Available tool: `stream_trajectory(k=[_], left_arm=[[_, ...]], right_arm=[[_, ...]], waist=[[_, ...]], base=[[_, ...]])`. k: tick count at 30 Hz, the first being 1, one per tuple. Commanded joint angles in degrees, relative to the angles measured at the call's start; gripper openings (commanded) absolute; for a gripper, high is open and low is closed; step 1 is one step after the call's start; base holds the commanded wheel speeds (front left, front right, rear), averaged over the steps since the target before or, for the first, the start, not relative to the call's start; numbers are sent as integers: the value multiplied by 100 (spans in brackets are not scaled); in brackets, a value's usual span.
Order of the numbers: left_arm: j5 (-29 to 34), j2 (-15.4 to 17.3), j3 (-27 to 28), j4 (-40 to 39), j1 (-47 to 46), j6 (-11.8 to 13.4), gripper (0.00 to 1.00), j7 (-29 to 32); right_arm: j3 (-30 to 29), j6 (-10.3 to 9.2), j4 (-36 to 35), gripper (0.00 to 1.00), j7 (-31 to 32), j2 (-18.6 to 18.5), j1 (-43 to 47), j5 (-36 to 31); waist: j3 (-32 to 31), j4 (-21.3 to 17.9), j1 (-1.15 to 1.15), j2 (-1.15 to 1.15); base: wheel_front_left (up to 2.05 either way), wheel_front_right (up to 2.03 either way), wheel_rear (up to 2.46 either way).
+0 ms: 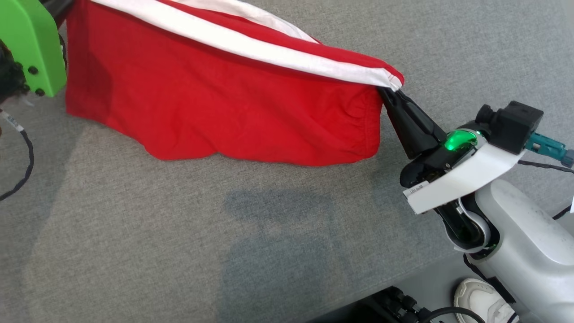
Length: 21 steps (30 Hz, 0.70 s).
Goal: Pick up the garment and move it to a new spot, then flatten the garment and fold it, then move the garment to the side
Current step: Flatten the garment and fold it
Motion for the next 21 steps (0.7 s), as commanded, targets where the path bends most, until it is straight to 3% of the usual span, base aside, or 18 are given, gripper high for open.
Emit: stream_trajectory(k=[1, 8, 9, 10, 11, 20, 21], left_arm=[[125, -82, -92, 220, -206, -54, 0, 130], [286, -396, -373, 1224, -677, -143, 0, 336], [285, -433, -366, 1324, -709, -157, 0, 277], [276, -476, -348, 1444, -737, -172, 0, 216], [264, -518, -351, 1536, -734, -193, 0, 175], [229, -767, -383, 2041, -465, -436, 2, -402], [223, -814, -368, 2076, -418, -455, 27, -525]], right_arm=[[63, -2, 60, 0, -16, 56, -152, 59], [284, -2, 569, 0, -8, 234, -597, -157], [296, -2, 608, 5, -14, 275, -641, -205], [282, -2, 640, 49, -22, 301, -676, -265], [265, -2, 672, 100, -27, 305, -698, -336], [-228, -2, 678, 100, -44, 163, -378, -1592], [-339, -2, 641, 100, -45, 165, -282, -1753]], waist=[[160, -135, 0, -1], [273, -144, 0, -1], [279, -144, 0, -1], [278, -143, 0, -1], [272, -141, 0, -1], [-13, -76, 0, -1], [-74, -59, 0, -1]], base=[[0, 0, 0], [0, 0, 0], [0, 0, 0], [0, 0, 0], [0, 0, 0], [0, 0, 0], [0, 0, 0]])
